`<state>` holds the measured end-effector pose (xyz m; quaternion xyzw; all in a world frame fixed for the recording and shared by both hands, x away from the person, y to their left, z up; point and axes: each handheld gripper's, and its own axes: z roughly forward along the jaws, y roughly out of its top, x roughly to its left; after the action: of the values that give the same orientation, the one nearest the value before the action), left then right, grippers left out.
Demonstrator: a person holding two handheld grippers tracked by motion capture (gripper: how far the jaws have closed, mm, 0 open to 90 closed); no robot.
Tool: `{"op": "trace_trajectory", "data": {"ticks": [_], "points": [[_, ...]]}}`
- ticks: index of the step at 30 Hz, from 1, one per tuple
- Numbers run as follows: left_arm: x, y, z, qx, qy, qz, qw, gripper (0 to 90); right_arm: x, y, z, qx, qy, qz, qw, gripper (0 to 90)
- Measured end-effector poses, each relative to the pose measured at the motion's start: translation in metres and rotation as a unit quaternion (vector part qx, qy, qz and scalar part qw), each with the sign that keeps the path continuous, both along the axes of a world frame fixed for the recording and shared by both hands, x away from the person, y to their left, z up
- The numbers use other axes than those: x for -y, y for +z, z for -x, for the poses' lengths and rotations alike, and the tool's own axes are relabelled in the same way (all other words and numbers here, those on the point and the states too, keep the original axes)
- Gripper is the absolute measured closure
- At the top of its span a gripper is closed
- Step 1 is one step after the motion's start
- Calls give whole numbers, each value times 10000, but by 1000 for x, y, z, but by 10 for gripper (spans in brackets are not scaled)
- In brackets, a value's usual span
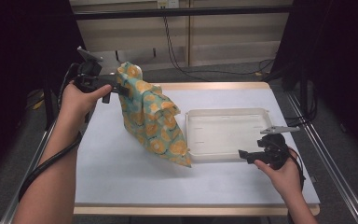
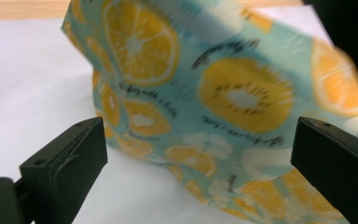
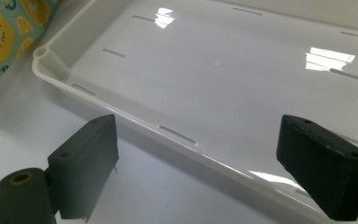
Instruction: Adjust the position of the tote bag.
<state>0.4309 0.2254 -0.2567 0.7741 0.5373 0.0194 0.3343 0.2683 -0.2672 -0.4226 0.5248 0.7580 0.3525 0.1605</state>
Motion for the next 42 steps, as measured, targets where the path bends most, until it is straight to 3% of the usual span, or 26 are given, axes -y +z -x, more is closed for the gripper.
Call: {"op": "trace_trajectory", "data": {"ticks": [14,17,25,33,42], "points": [[27,14,-7,49,-1,37,10000,32,-3,0,-1,-24,45,-6,10000,123],[32,13,-9,-50,95,73,9999,32,-2,-1,-1,-24,52,-12,10000,123],[42,10,-13,-103,111,-41,9999,32,-2,-1,-1,-38,67,-54,10000,123],[47,6,-16,-104,212,-6,9997,31,-4,-2,-1,-65,81,-48,9999,123],[52,0,-20,-287,282,25,9992,53,-4,-2,-2,-46,124,-34,9999,123]]}}
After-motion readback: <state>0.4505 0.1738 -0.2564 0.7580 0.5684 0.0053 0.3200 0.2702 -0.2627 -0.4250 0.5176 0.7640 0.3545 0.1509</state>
